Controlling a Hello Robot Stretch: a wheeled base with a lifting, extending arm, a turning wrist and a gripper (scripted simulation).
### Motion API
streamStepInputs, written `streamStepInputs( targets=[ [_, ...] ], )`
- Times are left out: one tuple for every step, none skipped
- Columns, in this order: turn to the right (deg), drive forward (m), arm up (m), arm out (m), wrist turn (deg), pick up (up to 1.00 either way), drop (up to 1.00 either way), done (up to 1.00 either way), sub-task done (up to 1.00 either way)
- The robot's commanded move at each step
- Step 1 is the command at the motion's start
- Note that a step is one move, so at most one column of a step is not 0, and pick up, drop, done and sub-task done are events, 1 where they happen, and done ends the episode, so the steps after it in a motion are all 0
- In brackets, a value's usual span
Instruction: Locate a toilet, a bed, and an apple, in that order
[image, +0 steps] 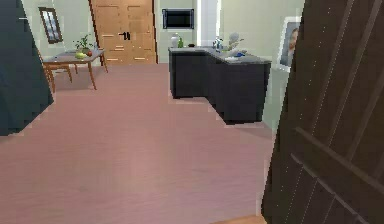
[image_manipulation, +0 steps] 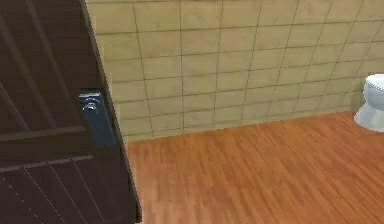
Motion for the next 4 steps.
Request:
streamStepInputs(
  targets=[
    [3.0, 0.0, 0.0, 0.0, 0.0, 0.0, 0.0, 0.0, 0.0],
    [0.0, 0.55, 0.0, 0.0, 0.0, 0.0, 0.0, 0.0, 0.0],
    [-15.0, 0.0, 0.0, 0.0, 0.0, 0.0, 0.0, 0.0, 0.0],
    [0.0, 1.0, 0.0, 0.0, 0.0, 0.0, 0.0, 0.0, 0.0]
  ],
)
